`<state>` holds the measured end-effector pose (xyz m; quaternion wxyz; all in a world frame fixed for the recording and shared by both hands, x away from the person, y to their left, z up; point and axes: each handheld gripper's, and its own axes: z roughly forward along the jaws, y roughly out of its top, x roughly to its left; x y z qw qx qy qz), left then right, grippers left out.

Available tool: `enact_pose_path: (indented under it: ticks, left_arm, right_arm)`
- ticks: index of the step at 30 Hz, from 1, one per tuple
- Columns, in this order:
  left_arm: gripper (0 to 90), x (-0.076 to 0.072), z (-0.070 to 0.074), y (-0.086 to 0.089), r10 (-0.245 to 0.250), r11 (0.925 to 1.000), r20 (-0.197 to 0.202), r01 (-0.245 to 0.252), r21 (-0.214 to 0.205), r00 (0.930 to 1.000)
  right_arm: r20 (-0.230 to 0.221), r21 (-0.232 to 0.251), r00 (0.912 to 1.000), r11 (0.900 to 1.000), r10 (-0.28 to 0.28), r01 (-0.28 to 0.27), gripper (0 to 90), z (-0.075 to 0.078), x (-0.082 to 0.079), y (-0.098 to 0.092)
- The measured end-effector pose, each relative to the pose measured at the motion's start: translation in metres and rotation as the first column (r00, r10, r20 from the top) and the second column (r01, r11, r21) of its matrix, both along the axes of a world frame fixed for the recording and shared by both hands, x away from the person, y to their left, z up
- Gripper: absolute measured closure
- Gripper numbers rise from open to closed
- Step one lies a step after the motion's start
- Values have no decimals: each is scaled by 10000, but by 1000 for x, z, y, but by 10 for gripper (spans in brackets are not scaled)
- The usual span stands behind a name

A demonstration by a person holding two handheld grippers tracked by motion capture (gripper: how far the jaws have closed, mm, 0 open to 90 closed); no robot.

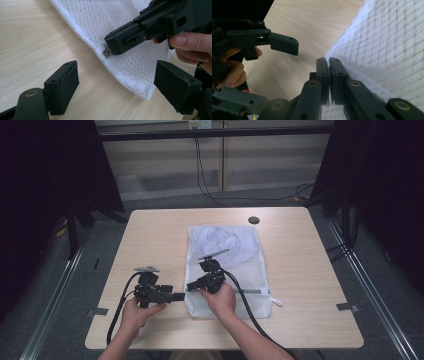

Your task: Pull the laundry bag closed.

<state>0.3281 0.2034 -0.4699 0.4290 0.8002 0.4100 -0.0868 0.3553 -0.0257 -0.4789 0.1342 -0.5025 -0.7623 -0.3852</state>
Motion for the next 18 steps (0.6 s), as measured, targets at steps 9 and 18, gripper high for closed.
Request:
enact_pose_path:
  ticks: [9, 18]
  left_arm:
    - [212, 0, -1, -13, 110, 9994, -160, -105, 334, 9998]
    - [262, 1, -1, -18, 236, 9996, -404, -229, 174, 9989]
  right_arm:
    - [205, 268, 9998, 9996, -5, 0, 870, 9, -3, -6]
    - [315, 365, 9995, 9993, 88, -100, 870, 12, -4, -8]
